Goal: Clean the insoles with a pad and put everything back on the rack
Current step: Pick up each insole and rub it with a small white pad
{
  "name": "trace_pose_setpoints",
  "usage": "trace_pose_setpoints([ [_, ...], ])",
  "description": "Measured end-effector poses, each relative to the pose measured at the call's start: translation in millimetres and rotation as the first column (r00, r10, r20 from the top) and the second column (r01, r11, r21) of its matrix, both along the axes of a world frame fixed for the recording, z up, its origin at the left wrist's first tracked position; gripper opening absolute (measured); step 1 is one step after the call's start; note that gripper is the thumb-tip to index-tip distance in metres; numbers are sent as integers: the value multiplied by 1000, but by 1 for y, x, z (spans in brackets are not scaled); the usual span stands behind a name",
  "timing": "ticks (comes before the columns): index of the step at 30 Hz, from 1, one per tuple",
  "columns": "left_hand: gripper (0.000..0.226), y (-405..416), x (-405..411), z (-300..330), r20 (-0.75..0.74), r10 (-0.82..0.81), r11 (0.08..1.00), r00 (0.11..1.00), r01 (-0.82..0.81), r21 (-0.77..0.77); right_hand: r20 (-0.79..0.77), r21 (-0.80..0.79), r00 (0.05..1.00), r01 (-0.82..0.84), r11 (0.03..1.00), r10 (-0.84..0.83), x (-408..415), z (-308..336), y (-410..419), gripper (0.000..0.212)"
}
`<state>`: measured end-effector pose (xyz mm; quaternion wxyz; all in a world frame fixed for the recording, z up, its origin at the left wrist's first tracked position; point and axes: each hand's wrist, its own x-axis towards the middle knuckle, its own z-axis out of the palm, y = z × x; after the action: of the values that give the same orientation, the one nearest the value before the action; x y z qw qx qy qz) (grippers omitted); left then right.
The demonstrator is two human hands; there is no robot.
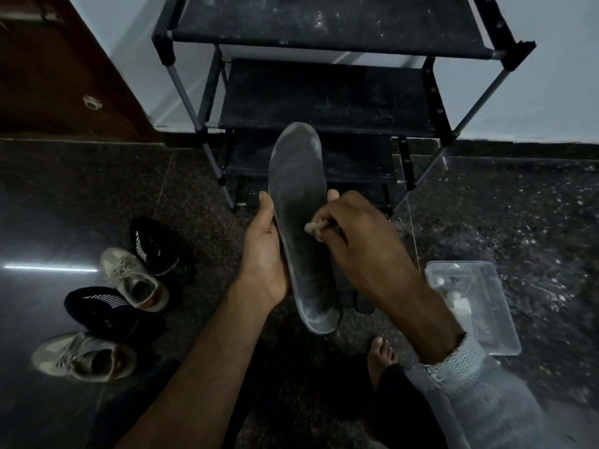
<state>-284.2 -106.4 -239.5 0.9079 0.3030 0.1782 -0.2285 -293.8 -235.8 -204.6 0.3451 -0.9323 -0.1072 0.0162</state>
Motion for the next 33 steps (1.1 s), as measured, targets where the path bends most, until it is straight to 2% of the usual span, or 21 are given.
trace_pose_setpoints([
  [2,76,1,0,0,-5,-2,1000,1000,2,5,-8,-19,1000,-9,1000,9,0,0,-1,8],
  [6,74,5,3,-4,-24,3,1000,1000,-4,-30,-210,14,933,-294,956,291,-3,9,-4,8],
  [8,74,4,3,-4,-10,6,1000,1000,-6,-27,-241,32,904,-356,934,353,-5,12,-4,9],
  [10,76,3,2,-3,-5,-9,999,1000,8,-48,-184,48,933,-305,951,309,-5,10,-1,10],
  [14,79,1,0,-4,-10,-72,997,997,72,-6,-19,94,999,-36,995,38,-5,0,11,11],
  [16,79,1,0,-4,-9,-73,997,997,73,6,-5,86,1000,-16,996,17,-6,-1,14,12],
  [18,79,2,0,-2,-8,-59,998,998,59,-17,-62,76,989,-132,988,137,-6,1,11,12],
  [21,77,4,2,-2,-10,-12,1000,1000,12,-24,-243,117,894,-359,926,377,-6,7,2,11],
  [23,76,4,3,-2,1,-1,1000,1000,1,-8,-298,161,852,-400,902,430,-7,9,-4,11],
  [25,75,4,4,-1,11,3,1000,1000,-3,-4,-274,185,871,-367,912,407,-7,9,-7,10],
  [28,76,5,3,2,11,3,999,1000,-3,-44,-211,208,943,-213,955,256,-4,10,-11,8],
  [30,77,7,4,2,17,16,998,1000,-15,-54,-225,250,961,-101,963,159,-1,11,-17,7],
  [33,75,8,5,1,32,54,998,998,-53,-41,-301,207,945,-66,976,128,1,8,-28,9],
])
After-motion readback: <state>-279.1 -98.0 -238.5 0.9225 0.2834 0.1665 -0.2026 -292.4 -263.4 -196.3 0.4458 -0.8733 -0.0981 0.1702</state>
